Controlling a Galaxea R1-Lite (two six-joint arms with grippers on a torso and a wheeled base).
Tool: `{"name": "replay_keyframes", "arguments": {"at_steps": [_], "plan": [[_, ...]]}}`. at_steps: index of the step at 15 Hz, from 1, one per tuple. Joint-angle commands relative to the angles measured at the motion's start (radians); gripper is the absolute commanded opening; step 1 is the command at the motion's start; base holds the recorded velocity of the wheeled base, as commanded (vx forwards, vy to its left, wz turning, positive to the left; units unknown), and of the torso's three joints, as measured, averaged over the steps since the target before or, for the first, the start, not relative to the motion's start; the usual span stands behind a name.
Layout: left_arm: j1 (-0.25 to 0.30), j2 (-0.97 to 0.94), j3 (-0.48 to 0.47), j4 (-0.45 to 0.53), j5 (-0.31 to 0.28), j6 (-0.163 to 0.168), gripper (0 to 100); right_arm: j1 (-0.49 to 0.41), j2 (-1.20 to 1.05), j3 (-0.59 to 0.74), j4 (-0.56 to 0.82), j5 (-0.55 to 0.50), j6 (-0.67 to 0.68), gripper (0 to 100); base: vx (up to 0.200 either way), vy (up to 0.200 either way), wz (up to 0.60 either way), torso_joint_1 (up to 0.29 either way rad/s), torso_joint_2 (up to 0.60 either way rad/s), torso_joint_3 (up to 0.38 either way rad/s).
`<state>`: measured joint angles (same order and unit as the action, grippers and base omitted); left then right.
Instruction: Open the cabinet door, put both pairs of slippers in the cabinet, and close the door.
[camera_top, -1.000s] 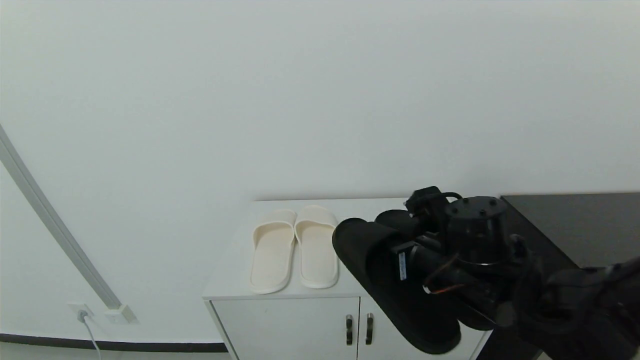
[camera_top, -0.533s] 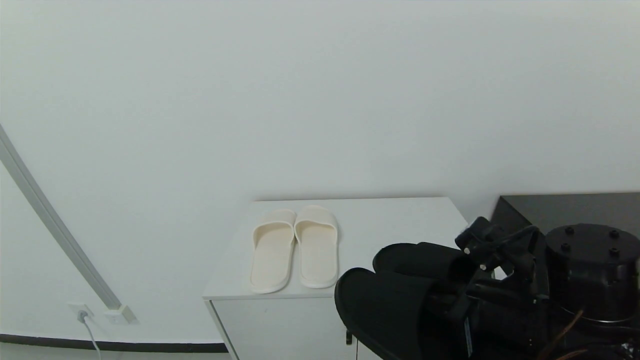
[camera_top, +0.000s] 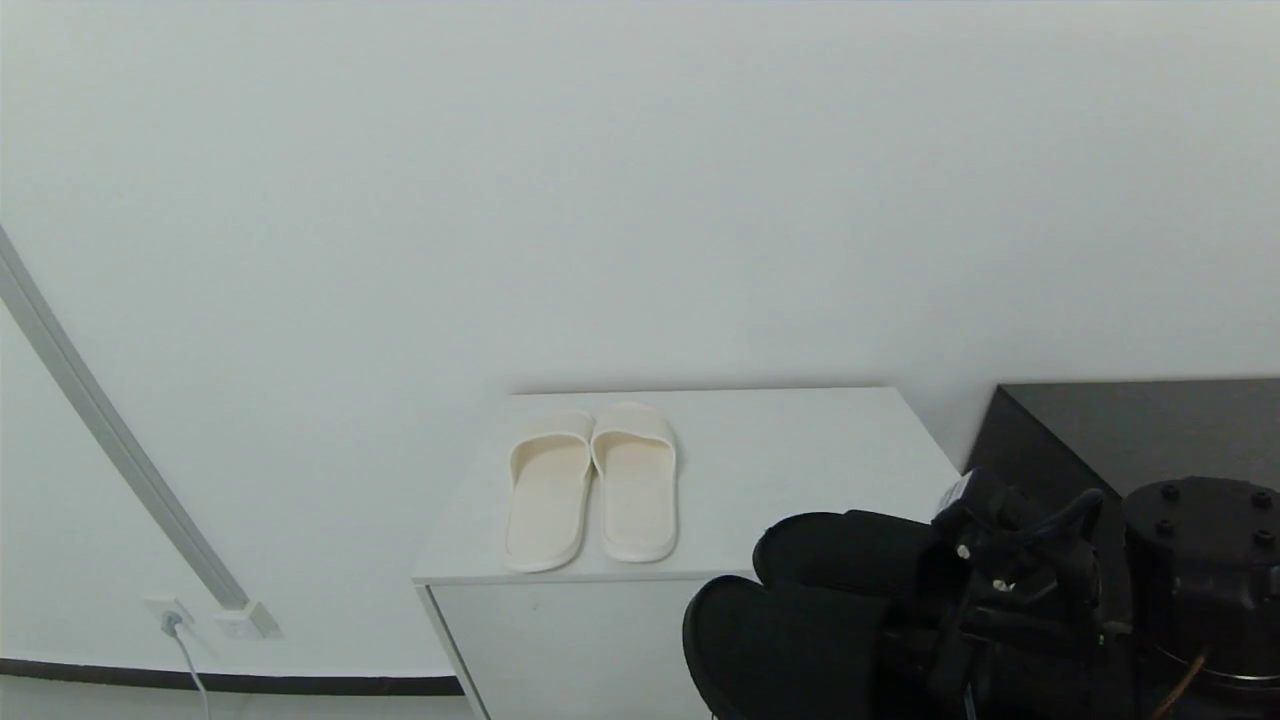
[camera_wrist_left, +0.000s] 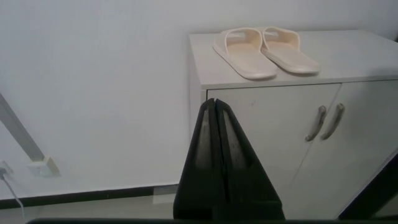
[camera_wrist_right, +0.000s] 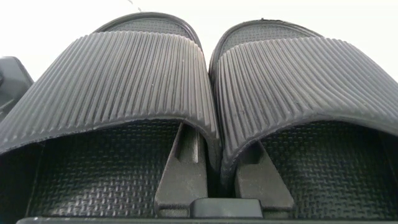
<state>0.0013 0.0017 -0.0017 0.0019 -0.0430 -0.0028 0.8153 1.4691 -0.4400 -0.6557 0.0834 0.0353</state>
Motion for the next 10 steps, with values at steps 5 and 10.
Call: {"name": "replay_keyframes", "arguments": {"at_steps": [5, 10], "plan": [[0.0, 0.0, 0.0, 0.0, 0.0, 0.0, 0, 0.002, 0.002, 0.007, -0.001, 0.002, 0.0, 0, -0.08, 0.0, 0.0, -0.002, 0.0, 0.004], [0.0, 0.0, 0.0, 0.0, 0.0, 0.0, 0, 0.002, 0.013, 0.015, -0.001, 0.007, -0.005, 0, 0.0, 0.0, 0.0, 0.0, 0.0, 0.0]]}}
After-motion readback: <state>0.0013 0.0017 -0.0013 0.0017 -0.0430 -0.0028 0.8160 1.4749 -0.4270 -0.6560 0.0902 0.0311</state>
